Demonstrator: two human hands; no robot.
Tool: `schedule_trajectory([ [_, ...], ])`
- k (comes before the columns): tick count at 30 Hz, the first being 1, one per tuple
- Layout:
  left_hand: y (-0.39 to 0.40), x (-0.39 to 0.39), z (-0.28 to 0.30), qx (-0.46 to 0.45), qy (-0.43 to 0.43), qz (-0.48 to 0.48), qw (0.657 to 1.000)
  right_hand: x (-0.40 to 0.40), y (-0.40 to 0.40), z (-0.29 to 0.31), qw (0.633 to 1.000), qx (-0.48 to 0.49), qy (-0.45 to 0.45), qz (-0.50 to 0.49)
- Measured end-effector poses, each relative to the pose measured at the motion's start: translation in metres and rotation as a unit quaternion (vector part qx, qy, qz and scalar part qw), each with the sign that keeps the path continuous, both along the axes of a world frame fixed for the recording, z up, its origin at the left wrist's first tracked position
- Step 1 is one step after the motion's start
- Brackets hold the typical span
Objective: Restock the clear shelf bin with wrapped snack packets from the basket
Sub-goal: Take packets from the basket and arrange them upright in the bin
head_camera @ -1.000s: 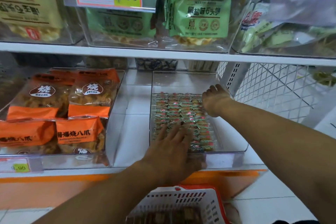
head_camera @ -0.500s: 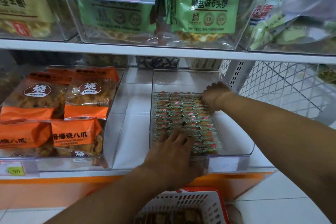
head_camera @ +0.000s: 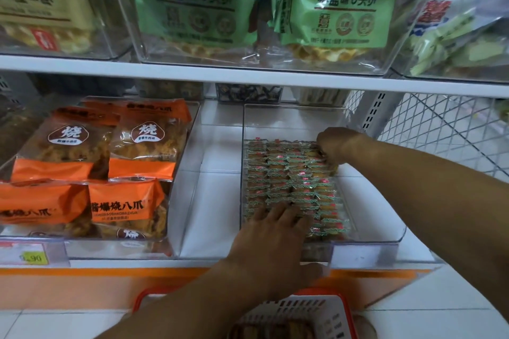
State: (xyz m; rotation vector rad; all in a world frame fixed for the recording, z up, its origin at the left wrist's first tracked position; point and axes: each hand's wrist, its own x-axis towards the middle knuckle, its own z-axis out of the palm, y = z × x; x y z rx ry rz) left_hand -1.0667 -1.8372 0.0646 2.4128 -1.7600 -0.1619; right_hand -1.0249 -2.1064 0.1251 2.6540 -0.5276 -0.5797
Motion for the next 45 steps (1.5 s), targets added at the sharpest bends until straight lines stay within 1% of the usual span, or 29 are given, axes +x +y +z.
schedule_trajectory([
  [3,-0.001,0.000,0.001,0.005,-0.003,-0.001,1.000,-0.001,0.000,-0.003,0.999,0.029,0.012,-0.008],
  [4,-0.001,0.000,0.001,0.005,-0.004,-0.001,1.000,-0.001,-0.001,-0.005,1.000,0.025,0.010,-0.007],
  [8,0.000,-0.001,0.003,0.002,-0.002,-0.001,1.000,-0.002,-0.001,-0.011,0.994,-0.094,-0.026,0.040],
  [10,0.001,-0.002,0.004,0.007,0.004,-0.002,1.000,-0.002,0.001,-0.014,0.993,-0.106,-0.031,0.039],
  [12,0.001,-0.002,0.005,0.006,0.002,-0.004,1.000,-0.002,0.003,-0.013,0.996,-0.086,-0.033,0.014],
  [15,0.002,-0.003,0.007,0.008,-0.001,-0.004,1.000,-0.001,0.005,-0.007,0.998,-0.009,-0.041,-0.045],
  [17,0.001,-0.003,0.008,0.012,-0.002,-0.005,1.000,0.000,0.007,0.000,0.997,0.024,-0.052,-0.059],
  [19,0.001,-0.004,0.008,0.014,-0.001,-0.006,1.000,0.000,0.008,0.001,0.994,0.029,-0.080,-0.064],
  [22,0.002,-0.003,0.009,0.011,-0.006,-0.009,1.000,-0.003,0.012,-0.004,0.991,0.003,-0.117,-0.069],
  [24,0.002,-0.003,0.010,0.004,-0.015,-0.016,1.000,-0.005,0.017,-0.009,0.991,0.005,-0.108,-0.078],
  [27,0.002,-0.003,0.014,0.000,-0.027,-0.022,0.999,-0.012,0.024,-0.006,0.990,0.036,-0.102,-0.086],
  [29,0.006,-0.004,0.021,0.003,-0.036,-0.027,0.999,-0.024,0.033,0.005,0.990,0.037,-0.119,-0.070],
  [31,0.017,-0.008,0.032,0.002,-0.049,-0.020,0.999,-0.037,0.050,0.024,0.985,0.025,-0.167,-0.027],
  [33,0.033,-0.015,0.041,-0.055,-0.069,-0.022,0.996,-0.053,0.079,0.045,0.976,0.008,-0.218,0.015],
  [35,0.054,-0.023,0.044,-0.163,-0.108,-0.027,0.980,-0.076,0.112,0.062,0.967,0.005,-0.252,0.041],
  [36,0.066,-0.026,0.042,-0.208,-0.119,-0.025,0.971,-0.089,0.129,0.066,0.967,0.015,-0.249,0.053],
  [37,0.079,-0.027,0.037,-0.227,-0.121,-0.022,0.966,-0.103,0.147,0.067,0.971,0.041,-0.227,0.061],
  [39,0.104,-0.029,0.017,-0.198,-0.074,-0.006,0.977,-0.129,0.182,0.057,0.977,0.142,-0.141,0.070],
  [40,0.117,-0.030,0.003,-0.155,-0.033,0.013,0.987,-0.137,0.198,0.045,0.973,0.197,-0.090,0.083],
  [41,0.129,-0.031,-0.014,-0.095,0.013,0.040,0.995,-0.142,0.213,0.029,0.965,0.241,-0.033,0.095],
  [43,0.150,-0.031,-0.056,0.038,0.081,0.097,0.991,-0.145,0.238,-0.022,0.941,0.313,0.082,0.096],
  [44,0.160,-0.031,-0.080,0.100,0.103,0.115,0.983,-0.147,0.247,-0.055,0.928,0.346,0.115,0.081],
  [45,0.169,-0.031,-0.106,0.157,0.120,0.121,0.973,-0.151,0.255,-0.092,0.920,0.368,0.119,0.057],
])
